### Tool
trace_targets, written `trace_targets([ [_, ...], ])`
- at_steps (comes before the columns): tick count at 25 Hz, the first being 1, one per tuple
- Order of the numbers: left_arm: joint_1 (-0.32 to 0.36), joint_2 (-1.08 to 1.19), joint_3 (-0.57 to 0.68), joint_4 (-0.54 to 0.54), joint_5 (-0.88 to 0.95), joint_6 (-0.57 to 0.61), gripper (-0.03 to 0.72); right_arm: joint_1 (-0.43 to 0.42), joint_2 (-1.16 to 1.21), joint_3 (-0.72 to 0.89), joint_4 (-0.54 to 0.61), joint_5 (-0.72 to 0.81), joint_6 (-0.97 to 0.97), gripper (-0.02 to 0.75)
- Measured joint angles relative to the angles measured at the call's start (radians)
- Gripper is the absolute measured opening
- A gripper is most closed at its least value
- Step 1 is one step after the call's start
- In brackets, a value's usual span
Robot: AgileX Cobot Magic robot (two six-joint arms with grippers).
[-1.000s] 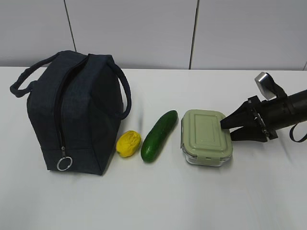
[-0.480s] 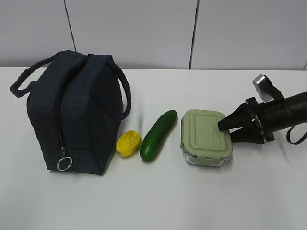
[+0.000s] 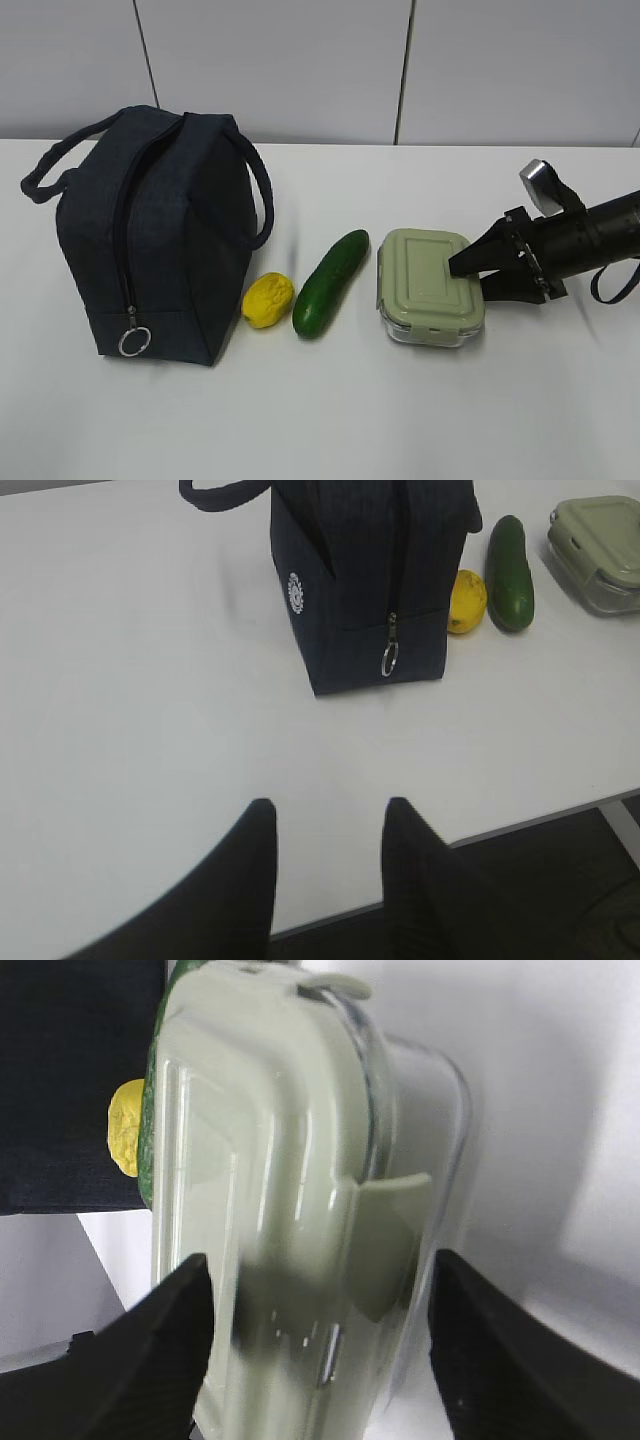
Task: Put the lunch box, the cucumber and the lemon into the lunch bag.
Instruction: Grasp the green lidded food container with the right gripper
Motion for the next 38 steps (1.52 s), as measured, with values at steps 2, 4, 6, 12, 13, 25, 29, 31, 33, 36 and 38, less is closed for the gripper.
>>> trace_targets([
  [2,0.000,0.000,0.000,0.000,0.000,0.000,0.239,0.000,0.000,0.000,0.000,-0.001,0.000,0.503],
  [4,0.000,0.000,0.000,0.000,0.000,0.000,0.239,0.000,0.000,0.000,0.000,-0.001,0.000,0.503],
  [6,0.000,0.000,0.000,0.000,0.000,0.000,0.239,0.000,0.000,0.000,0.002,-0.001,0.000,0.503],
  [12,0.000,0.000,0.000,0.000,0.000,0.000,0.239,0.000,0.020,0.000,0.013,-0.001,0.000,0.502],
  [13,0.000,0.000,0.000,0.000,0.000,0.000,0.239,0.000,0.022,0.000,0.013,-0.001,0.000,0.502],
  [25,0.000,0.000,0.000,0.000,0.000,0.000,0.239,0.000,0.036,0.000,0.044,0.004,0.000,0.495],
  [29,0.000,0.000,0.000,0.000,0.000,0.000,0.239,0.010,0.036,0.000,0.047,0.004,-0.006,0.495],
  [31,0.000,0.000,0.000,0.000,0.000,0.000,0.239,0.023,0.036,0.000,0.050,0.004,-0.010,0.495],
  [33,0.000,0.000,0.000,0.000,0.000,0.000,0.239,0.038,0.036,0.000,0.050,0.004,-0.012,0.495],
  [36,0.000,0.000,0.000,0.000,0.000,0.000,0.239,0.041,0.036,0.000,0.047,0.004,-0.014,0.495],
  [38,0.000,0.000,0.000,0.000,0.000,0.000,0.239,0.041,0.036,0.000,0.045,0.004,-0.014,0.495],
])
